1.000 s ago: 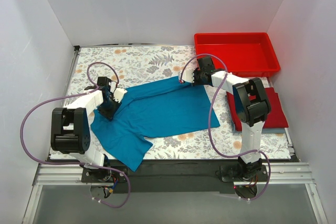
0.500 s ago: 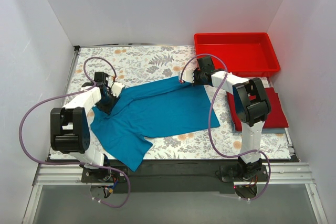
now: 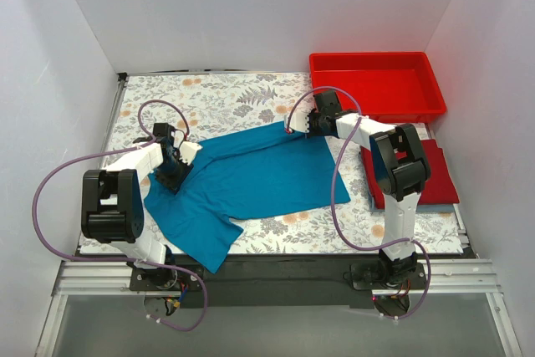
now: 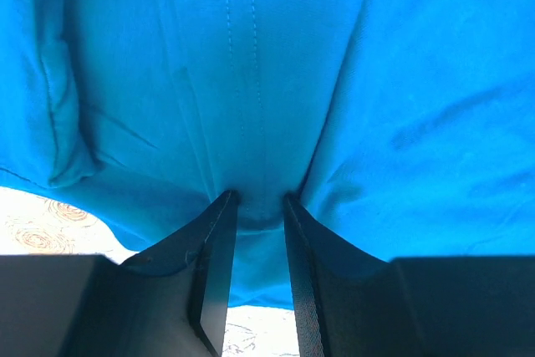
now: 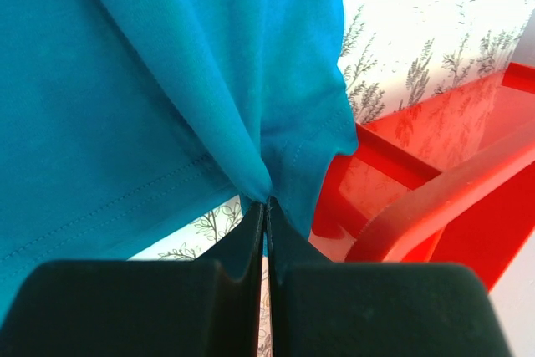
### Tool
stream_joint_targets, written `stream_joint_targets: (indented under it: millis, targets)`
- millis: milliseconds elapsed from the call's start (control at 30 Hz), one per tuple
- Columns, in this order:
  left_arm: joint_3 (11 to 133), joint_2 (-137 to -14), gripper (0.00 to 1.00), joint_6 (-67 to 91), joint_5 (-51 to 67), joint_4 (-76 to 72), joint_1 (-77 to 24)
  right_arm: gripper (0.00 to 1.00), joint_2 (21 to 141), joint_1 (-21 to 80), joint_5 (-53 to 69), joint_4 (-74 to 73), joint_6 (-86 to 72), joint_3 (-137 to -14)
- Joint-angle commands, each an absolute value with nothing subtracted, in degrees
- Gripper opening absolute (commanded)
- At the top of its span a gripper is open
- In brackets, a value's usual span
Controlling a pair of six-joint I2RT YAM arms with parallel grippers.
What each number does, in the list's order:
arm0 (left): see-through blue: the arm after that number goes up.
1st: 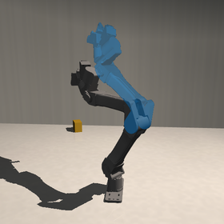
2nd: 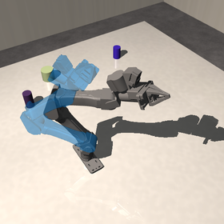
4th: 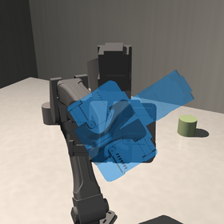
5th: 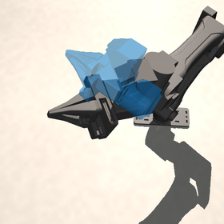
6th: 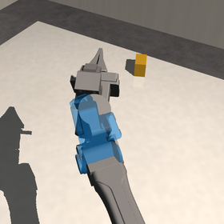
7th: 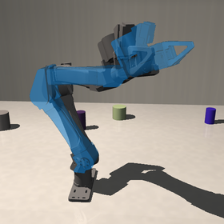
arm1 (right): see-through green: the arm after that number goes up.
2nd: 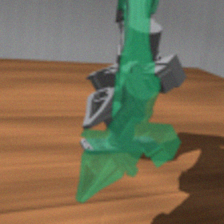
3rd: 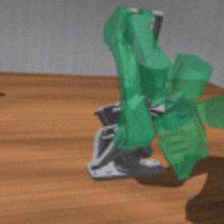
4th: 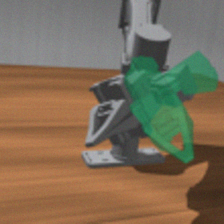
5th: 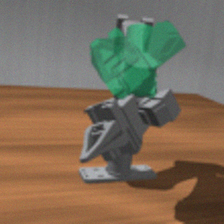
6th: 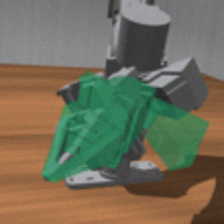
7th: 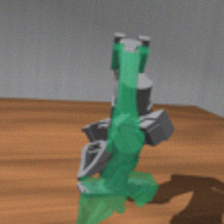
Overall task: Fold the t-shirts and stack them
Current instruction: Fold the tshirt
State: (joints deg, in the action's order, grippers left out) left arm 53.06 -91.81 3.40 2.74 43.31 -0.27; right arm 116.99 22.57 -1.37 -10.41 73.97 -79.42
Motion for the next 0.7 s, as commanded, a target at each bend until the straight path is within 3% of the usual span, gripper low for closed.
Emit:
stream_joint_targets:
  millis: [0,167,367,667]
  targets:
    - [52.3,-88.9,0.29,2.1,3.3,43.5,-0.1,0.01,117.6,22.6,-1.8,-11.2,75.4,-82.1]
    - [52.7,-89.0,0.23,2.4,2.2,42.2,-0.1,0.01,117.6,22.6,-1.9,-11.2,75.3,-82.2]
    - [56.3,-88.6,0.01,2.5,2.4,43.9,-0.1,0.01,117.5,22.6,-2.0,-11.2,75.5,-81.9]
    - [60.0,-86.9,0.00,1.6,6.0,51.8,-0.1,0.01,117.5,22.6,-1.7,-11.2,75.4,-82.1]
